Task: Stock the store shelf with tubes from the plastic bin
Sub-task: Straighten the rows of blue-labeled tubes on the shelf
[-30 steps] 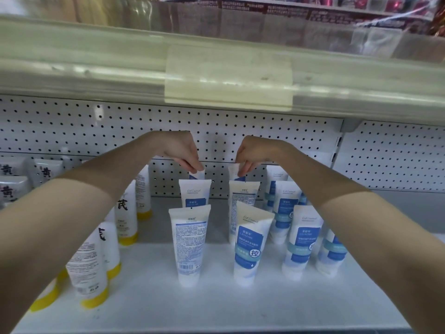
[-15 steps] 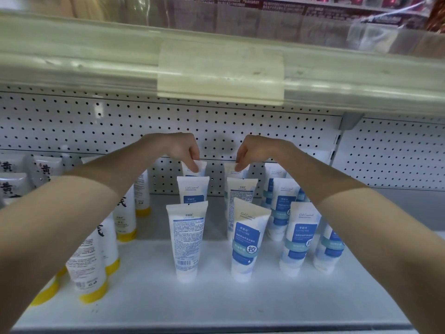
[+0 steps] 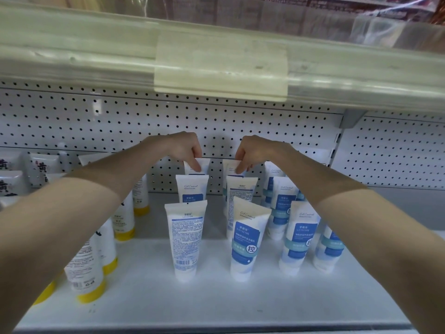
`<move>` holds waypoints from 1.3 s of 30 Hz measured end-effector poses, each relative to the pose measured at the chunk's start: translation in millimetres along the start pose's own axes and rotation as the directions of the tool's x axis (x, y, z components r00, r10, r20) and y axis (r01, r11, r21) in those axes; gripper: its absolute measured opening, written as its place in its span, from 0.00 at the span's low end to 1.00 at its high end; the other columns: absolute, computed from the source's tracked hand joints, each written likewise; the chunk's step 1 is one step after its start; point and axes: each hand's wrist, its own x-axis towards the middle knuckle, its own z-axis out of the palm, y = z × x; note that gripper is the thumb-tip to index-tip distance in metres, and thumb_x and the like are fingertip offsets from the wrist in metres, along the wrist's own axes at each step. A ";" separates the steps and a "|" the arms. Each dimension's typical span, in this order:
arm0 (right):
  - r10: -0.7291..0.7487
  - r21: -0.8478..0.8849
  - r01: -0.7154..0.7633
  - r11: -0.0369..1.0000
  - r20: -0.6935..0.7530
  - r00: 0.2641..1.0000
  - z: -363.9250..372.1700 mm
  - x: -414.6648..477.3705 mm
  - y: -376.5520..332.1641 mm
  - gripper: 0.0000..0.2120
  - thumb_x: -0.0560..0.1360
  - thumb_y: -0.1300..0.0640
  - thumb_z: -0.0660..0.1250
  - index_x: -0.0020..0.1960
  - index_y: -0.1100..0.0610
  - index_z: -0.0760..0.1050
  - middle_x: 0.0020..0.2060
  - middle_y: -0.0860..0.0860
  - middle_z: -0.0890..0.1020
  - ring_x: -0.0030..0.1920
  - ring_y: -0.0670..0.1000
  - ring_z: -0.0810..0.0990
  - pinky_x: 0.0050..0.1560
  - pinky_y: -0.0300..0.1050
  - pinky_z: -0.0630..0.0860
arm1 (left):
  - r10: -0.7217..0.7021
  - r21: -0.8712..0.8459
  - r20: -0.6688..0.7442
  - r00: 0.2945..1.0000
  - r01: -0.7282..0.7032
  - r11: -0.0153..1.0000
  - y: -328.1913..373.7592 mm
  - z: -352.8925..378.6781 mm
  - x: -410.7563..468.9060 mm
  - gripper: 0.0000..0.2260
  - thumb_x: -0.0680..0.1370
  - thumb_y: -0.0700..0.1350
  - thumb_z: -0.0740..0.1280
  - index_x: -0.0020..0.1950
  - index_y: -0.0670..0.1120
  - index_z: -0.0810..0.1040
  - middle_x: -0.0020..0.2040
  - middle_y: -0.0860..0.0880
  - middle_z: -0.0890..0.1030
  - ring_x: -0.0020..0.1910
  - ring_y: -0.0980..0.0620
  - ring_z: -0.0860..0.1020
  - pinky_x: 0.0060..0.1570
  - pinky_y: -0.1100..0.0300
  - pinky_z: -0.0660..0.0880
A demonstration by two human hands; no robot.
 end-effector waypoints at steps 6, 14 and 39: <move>0.001 -0.002 0.000 1.000 0.002 1.000 -0.3 2.7 0.2 0.09 0.70 0.57 0.74 0.49 0.57 0.81 0.31 0.45 0.77 0.33 0.42 0.75 0.24 0.27 0.67 | 0.007 -0.008 -0.003 1.000 -0.007 1.000 -4.5 2.4 6.1 0.05 0.70 0.45 0.74 0.36 0.50 0.80 0.27 0.54 0.72 0.29 0.54 0.67 0.32 0.63 0.64; 0.006 -0.013 -0.007 1.000 -0.026 1.000 1.6 7.9 3.2 0.12 0.69 0.57 0.74 0.51 0.59 0.82 0.37 0.51 0.81 0.39 0.48 0.77 0.32 0.34 0.69 | -0.011 -0.010 -0.022 1.000 0.010 1.000 -8.4 5.0 12.4 0.03 0.70 0.45 0.74 0.39 0.50 0.81 0.30 0.53 0.75 0.31 0.52 0.69 0.35 0.61 0.66; -0.074 0.167 0.095 0.981 -0.131 0.989 -25.4 -37.6 -4.2 0.12 0.71 0.54 0.72 0.51 0.59 0.82 0.40 0.49 0.83 0.42 0.46 0.80 0.44 0.36 0.76 | 0.096 -0.179 -0.077 0.992 -0.108 0.978 19.6 -18.4 -35.8 0.08 0.72 0.48 0.72 0.48 0.46 0.83 0.42 0.54 0.83 0.43 0.57 0.79 0.47 0.63 0.75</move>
